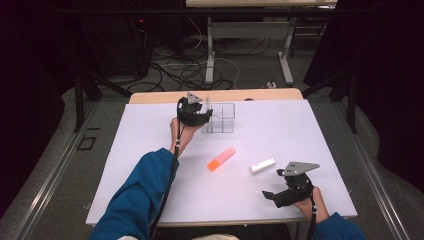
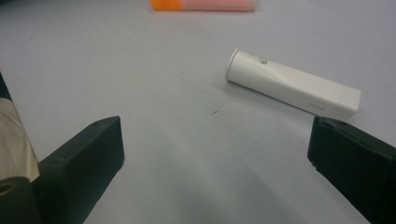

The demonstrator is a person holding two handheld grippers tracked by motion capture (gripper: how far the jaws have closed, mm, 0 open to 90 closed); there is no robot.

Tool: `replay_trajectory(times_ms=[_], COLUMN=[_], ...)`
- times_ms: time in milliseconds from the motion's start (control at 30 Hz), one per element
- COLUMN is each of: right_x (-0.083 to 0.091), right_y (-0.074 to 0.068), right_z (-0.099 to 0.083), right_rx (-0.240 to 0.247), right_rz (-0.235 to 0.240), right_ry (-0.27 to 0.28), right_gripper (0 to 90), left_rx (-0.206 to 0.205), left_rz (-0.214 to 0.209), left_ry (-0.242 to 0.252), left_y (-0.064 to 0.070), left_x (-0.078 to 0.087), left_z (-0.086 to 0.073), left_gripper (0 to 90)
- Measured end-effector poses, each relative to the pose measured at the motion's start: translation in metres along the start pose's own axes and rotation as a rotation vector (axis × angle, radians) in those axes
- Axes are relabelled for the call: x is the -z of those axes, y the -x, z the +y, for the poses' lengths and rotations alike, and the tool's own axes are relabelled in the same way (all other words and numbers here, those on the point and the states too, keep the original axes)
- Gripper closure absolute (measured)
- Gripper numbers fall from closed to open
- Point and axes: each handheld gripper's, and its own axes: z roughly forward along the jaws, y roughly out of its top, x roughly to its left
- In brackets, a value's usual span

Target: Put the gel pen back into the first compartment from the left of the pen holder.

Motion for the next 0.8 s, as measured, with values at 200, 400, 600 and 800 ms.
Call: replay_trajectory(times_ms=[200,400,600,800], right_x=[0.0,0.0,0.0,-0.001], right_y=[0.0,0.0,0.0,0.0], right_z=[0.0,0.0,0.0,0.0], right_rx=[0.002,0.005,0.001,0.003], right_rz=[-0.006,-0.006,-0.006,-0.006], right_ry=[-0.003,-0.006,-0.008,-0.001], right_gripper=[3.3,3.4,3.4,3.4], left_rx=[-0.047,-0.085,-0.09,-0.098], left_rz=[-0.035,-0.064,-0.065,-0.051], left_ry=[-0.022,-0.059,-0.098,-0.139], left_y=[0.006,0.01,0.01,0.012], left_x=[0.019,0.033,0.045,0.056], left_z=[-0.011,-0.029,-0.05,-0.07], left_gripper=[31.8,24.2,16.1,9.5])
